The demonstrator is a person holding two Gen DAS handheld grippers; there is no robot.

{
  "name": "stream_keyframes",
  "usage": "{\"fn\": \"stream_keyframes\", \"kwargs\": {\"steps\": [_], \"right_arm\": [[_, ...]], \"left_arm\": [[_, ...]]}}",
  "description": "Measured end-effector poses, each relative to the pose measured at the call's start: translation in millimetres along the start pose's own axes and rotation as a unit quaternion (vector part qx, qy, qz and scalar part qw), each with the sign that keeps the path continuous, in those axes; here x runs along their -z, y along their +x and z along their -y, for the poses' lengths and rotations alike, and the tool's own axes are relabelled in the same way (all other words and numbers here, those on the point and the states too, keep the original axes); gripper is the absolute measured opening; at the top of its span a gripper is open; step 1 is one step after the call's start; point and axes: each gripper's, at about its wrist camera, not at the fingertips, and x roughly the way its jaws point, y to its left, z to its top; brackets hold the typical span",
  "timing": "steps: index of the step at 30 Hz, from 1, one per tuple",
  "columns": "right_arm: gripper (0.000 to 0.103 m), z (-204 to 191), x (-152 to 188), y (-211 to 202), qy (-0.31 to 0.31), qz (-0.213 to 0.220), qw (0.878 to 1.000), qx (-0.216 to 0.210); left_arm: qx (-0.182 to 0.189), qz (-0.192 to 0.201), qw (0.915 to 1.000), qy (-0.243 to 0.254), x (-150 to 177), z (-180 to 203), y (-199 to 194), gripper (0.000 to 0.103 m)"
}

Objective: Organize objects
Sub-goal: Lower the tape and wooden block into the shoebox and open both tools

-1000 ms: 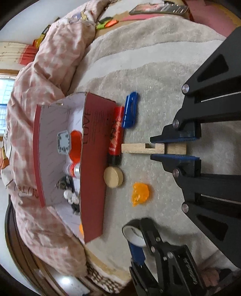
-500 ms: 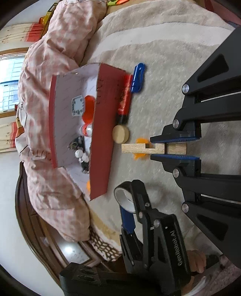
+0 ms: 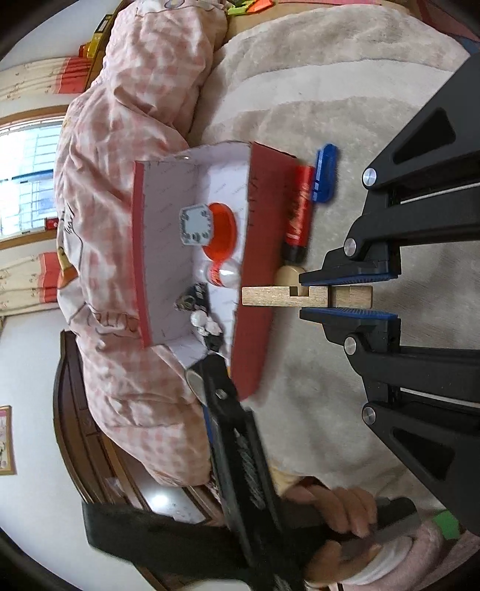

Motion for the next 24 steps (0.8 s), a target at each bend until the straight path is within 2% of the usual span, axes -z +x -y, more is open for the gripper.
{"fn": "stream_keyframes", "kwargs": {"steps": [4, 12, 24], "right_arm": [[0.012, 4.0, -3.3, -0.6, 0.012, 0.003, 1.0, -0.001], [0.012, 8.5, -3.4, 1.4, 0.021, -0.001, 1.0, 0.005], [0.012, 30.9, -59.4, 24.5, 0.011, 0.019, 0.999, 0.05]], "left_arm": [[0.0, -0.007, 0.9999, -0.012, -17.0, -1.9, 25.3, 0.049], [-0.033, -0.059, 0.9973, -0.03, -31.6, -11.0, 75.7, 0.049], [-0.053, -0.094, 0.9934, -0.037, -23.7, -18.5, 104.4, 0.049]]}}
